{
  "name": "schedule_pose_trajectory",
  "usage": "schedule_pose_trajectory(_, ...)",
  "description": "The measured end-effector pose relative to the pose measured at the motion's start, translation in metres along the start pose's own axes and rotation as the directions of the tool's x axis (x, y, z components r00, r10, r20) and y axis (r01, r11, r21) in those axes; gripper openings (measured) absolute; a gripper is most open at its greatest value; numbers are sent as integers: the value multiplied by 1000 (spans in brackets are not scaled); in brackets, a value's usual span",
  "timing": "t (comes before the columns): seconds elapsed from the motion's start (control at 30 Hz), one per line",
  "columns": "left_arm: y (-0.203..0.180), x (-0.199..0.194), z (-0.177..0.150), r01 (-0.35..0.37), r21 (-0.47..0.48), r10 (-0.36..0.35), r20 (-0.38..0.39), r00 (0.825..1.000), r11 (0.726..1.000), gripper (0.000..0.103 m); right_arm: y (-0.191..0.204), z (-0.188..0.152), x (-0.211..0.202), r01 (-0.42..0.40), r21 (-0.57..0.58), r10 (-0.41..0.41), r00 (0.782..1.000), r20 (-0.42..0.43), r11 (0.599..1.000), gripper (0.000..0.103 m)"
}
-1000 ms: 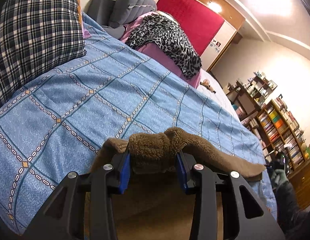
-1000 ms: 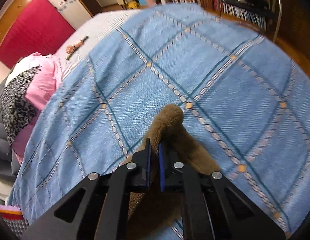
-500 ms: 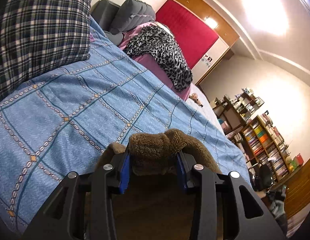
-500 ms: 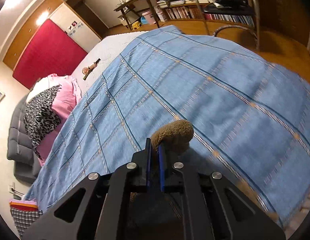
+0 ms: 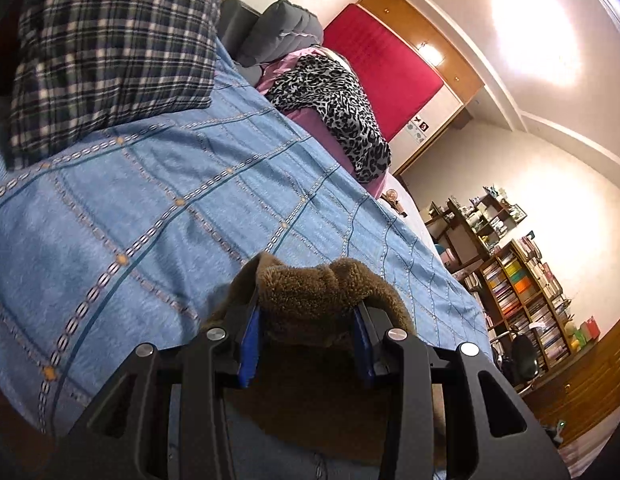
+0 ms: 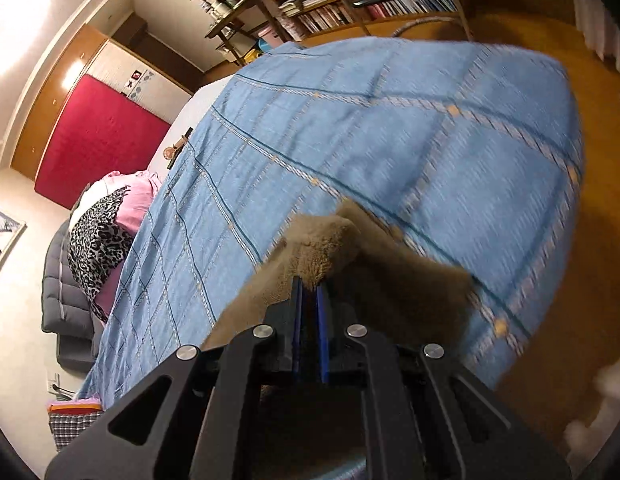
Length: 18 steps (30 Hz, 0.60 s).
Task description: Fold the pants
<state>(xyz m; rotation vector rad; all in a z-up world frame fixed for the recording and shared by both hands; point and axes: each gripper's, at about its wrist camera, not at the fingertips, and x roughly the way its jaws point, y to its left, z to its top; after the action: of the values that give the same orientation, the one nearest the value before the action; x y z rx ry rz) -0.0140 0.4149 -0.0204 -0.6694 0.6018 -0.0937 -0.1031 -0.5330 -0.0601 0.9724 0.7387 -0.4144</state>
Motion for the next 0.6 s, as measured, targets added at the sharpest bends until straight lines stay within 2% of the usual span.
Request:
schedule_pose_trajectory(0.1, 5, -3, -7, -10, -5, 10, -1, 1000, 1000, 38, -12, -10, 6, 29, -4, -29, 1000, -3, 1000, 6)
schedule_pose_trajectory(0.23, 12, 1, -13, -38, -17, 38, -7, 999, 999, 39, -28, -12, 16, -6, 45, 7, 1000, -30, 999, 6)
schedule_pose_trajectory(0.3, 18, 6, -19, -72, -33, 71, -14, 997, 997, 45, -32, -12, 20, -36, 61, 38, 999, -31, 997, 9)
schedule_pose_trajectory(0.33, 20, 8, -21, -86, -40, 85, -19, 996, 996, 49, -35, -12, 22, -45, 77, 48, 998, -33, 996, 20)
schedule_pose_trajectory(0.37, 25, 9, -24, -112, -54, 111, -22, 994, 992, 60, -39, -11, 24, -57, 94, 60, 998, -28, 994, 42)
schedule_pose_trajectory(0.43, 35, 9, -31, -123, -92, 121, -27, 992, 988, 72, -46, -11, 27, -80, 133, 82, 997, -5, 988, 67)
schedule_pose_trajectory(0.6, 44, -3, -42, -102, -159, 96, -47, 994, 982, 73, -51, -4, 38, -125, 136, 127, 992, -6, 983, 67)
